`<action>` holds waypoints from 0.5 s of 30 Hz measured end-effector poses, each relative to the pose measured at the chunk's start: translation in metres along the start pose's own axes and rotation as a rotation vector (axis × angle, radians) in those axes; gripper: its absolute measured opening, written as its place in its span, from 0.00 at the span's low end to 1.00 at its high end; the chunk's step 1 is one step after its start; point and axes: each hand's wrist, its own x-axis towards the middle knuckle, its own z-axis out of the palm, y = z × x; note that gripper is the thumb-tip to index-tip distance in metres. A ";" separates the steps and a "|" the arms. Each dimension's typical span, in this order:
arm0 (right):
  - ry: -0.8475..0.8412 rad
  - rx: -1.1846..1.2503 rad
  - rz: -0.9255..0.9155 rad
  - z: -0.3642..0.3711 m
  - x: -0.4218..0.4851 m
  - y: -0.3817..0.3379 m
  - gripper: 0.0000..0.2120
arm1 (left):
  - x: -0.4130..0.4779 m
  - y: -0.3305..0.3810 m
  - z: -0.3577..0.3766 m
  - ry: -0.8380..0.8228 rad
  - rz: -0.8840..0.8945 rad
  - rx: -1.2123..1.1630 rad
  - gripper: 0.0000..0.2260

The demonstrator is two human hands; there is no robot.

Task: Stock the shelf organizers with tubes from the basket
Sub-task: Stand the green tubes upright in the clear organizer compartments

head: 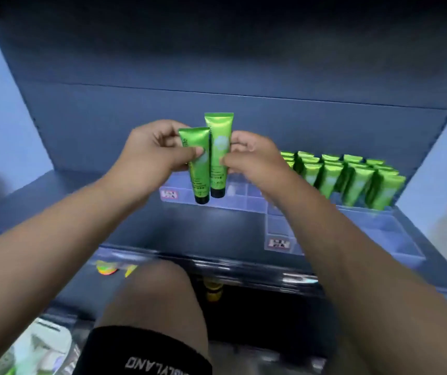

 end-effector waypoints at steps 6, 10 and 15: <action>0.289 -0.002 0.047 -0.117 -0.042 0.025 0.14 | 0.017 0.009 0.125 -0.176 -0.007 -0.085 0.11; 0.436 -0.035 0.063 -0.177 -0.072 0.045 0.12 | 0.025 0.004 0.190 -0.259 -0.045 -0.057 0.09; 0.571 -0.114 0.034 -0.225 -0.089 0.074 0.12 | 0.046 -0.012 0.246 -0.320 -0.060 -0.002 0.08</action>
